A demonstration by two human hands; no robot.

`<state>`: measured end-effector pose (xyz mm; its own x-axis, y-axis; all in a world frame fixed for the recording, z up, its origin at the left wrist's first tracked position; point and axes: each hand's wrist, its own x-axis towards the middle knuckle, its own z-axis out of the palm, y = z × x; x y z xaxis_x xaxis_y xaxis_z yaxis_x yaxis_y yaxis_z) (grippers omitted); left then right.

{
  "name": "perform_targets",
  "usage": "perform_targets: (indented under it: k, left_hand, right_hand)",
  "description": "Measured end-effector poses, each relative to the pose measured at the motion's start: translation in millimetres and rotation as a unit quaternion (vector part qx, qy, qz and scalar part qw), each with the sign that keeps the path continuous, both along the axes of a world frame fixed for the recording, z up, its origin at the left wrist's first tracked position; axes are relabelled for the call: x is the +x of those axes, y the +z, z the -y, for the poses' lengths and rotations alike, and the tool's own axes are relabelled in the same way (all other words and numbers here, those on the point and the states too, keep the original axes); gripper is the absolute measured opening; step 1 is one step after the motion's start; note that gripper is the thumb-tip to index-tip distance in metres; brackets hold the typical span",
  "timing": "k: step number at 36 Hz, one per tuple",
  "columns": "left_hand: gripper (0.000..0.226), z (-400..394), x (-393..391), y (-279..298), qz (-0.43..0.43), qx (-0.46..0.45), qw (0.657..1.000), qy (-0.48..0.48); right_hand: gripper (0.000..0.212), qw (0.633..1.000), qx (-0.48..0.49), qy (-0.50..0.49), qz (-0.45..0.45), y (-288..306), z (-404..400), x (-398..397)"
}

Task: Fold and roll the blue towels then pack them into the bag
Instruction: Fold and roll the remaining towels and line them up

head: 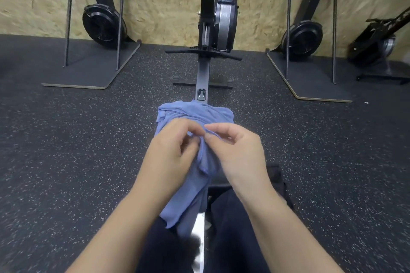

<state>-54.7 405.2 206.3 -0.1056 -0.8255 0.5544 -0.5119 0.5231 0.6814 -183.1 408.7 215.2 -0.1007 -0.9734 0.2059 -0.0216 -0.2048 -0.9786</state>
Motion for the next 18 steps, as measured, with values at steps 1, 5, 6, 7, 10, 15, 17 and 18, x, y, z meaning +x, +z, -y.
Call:
perform_targets:
  k: [1, 5, 6, 7, 10, 15, 17, 18]
  left_hand:
    - [0.035, 1, 1, 0, 0.003, -0.009, 1.000, -0.005]
    - [0.030, 2, 1, -1, -0.005, -0.017, 1.000, -0.020]
    - [0.027, 1, 0, -1, -0.004, -0.019, 1.000, -0.020]
    - [0.023, 1, 0, -1, -0.006, -0.023, 1.000, -0.017]
    - [0.016, 0, 0, -3, -0.016, -0.005, 1.000, 0.007]
    - [0.019, -3, -2, -2, -0.054, 0.054, 0.996, 0.039]
    - [0.018, -3, -3, -1, -0.073, 0.074, 0.994, 0.040]
    - [0.018, -4, -3, 0, -0.078, 0.080, 0.993, 0.037]
  right_hand:
    - [0.019, 1.000, 0.000, -0.007, 0.008, 1, 0, 0]
    - [0.016, 0.999, 0.015, -0.013, 0.038, -1, 1, -1]
    - [0.016, 0.999, 0.019, -0.007, 0.040, 0, 1, -1]
    - [0.016, 0.999, 0.021, 0.002, 0.039, 1, 1, -2]
    - [0.024, 0.999, 0.025, 0.030, 0.025, 5, -1, -4]
    - [0.032, 0.988, 0.079, 0.104, 0.082, 10, -6, -3]
    - [0.020, 0.990, 0.073, 0.092, 0.082, 12, -10, -2]
    - [0.014, 0.992, 0.065, 0.079, 0.070, 12, -10, -2]
